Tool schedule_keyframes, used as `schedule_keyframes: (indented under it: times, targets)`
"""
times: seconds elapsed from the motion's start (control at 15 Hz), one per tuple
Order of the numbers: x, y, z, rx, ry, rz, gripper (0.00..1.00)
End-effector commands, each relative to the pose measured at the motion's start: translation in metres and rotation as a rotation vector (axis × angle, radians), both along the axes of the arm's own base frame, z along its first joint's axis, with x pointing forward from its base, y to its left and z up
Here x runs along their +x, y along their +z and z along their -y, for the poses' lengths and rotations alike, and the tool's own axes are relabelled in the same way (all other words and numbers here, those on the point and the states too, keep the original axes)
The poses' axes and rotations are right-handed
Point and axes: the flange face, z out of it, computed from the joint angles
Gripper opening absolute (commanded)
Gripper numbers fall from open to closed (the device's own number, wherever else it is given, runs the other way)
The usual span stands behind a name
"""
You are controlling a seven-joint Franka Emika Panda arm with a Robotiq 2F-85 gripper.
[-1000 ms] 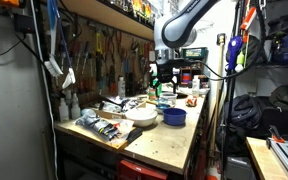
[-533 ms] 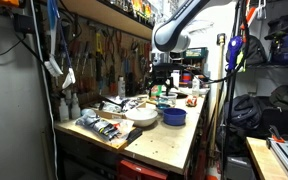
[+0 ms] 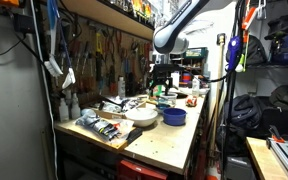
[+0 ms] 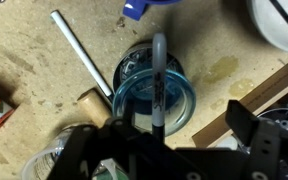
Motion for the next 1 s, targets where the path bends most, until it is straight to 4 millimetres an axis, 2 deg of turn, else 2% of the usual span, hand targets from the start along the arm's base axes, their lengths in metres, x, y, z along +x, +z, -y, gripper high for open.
schedule_keyframes:
  times: [0.0, 0.4, 0.47, 0.6, 0.73, 0.93]
  targets:
    - [0.002, -0.008, 0.001, 0.009, 0.030, -0.001, 0.60]
    - [0.002, -0.012, 0.003, 0.007, 0.038, -0.007, 0.12]
    - [0.002, -0.012, 0.003, 0.006, 0.037, -0.007, 0.07]
    - [0.002, -0.011, 0.004, 0.004, 0.036, -0.005, 0.02]
    - [0.000, -0.001, 0.007, 0.005, 0.027, 0.020, 0.07]
    - [-0.010, 0.033, 0.016, 0.029, 0.012, 0.086, 0.07]
